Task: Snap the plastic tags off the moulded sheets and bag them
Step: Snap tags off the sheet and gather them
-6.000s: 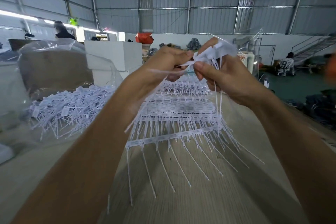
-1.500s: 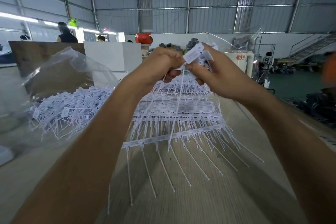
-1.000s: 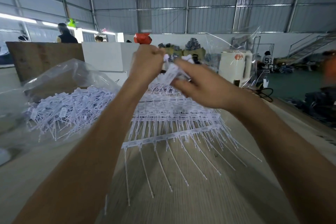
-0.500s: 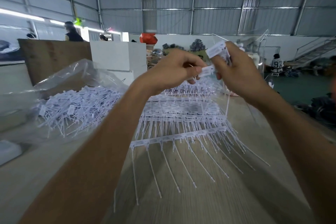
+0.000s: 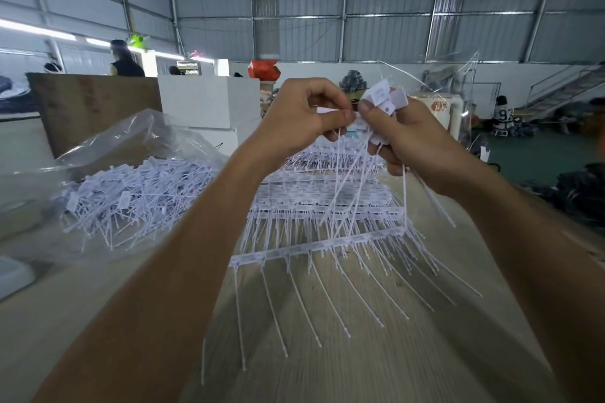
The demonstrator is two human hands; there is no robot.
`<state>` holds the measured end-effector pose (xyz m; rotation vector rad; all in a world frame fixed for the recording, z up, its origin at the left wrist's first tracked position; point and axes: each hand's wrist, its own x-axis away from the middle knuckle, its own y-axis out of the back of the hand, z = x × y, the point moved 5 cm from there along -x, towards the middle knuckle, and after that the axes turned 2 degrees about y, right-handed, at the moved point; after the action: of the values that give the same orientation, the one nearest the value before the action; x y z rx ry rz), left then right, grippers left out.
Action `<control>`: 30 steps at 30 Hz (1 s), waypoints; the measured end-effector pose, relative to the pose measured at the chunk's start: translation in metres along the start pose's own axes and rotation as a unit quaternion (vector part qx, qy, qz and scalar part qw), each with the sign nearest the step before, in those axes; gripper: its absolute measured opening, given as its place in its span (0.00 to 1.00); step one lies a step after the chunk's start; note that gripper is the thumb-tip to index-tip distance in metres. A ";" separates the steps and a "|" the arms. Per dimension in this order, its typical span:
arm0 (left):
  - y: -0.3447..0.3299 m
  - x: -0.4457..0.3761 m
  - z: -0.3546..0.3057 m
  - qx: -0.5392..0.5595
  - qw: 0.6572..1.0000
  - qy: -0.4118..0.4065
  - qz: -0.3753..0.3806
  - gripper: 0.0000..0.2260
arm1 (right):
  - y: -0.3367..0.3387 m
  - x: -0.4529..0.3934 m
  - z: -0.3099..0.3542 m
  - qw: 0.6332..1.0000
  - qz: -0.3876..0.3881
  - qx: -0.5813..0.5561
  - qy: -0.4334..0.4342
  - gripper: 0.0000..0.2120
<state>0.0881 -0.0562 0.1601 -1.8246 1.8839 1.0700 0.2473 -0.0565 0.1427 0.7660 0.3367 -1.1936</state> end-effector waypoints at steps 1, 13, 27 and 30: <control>0.000 0.000 -0.001 0.002 1.000 -0.004 -0.003 0.06 | -0.001 0.000 0.001 1.000 0.003 0.016 0.012 0.08; 0.003 -0.001 -0.001 0.049 0.998 0.021 -0.038 0.02 | -0.004 -0.002 0.006 0.998 0.018 -0.017 0.059 0.10; 0.007 0.000 0.017 0.055 0.973 0.199 -0.099 0.08 | -0.021 -0.002 0.004 0.898 0.055 0.378 0.219 0.15; 0.024 -0.001 0.018 0.039 0.965 0.169 -0.196 0.08 | -0.025 0.002 0.014 0.905 0.077 0.355 0.222 0.16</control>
<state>0.0606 -0.0449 0.1558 -2.3170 1.5935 0.5716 0.2226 -0.0716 0.1430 1.6854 0.1979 -0.9741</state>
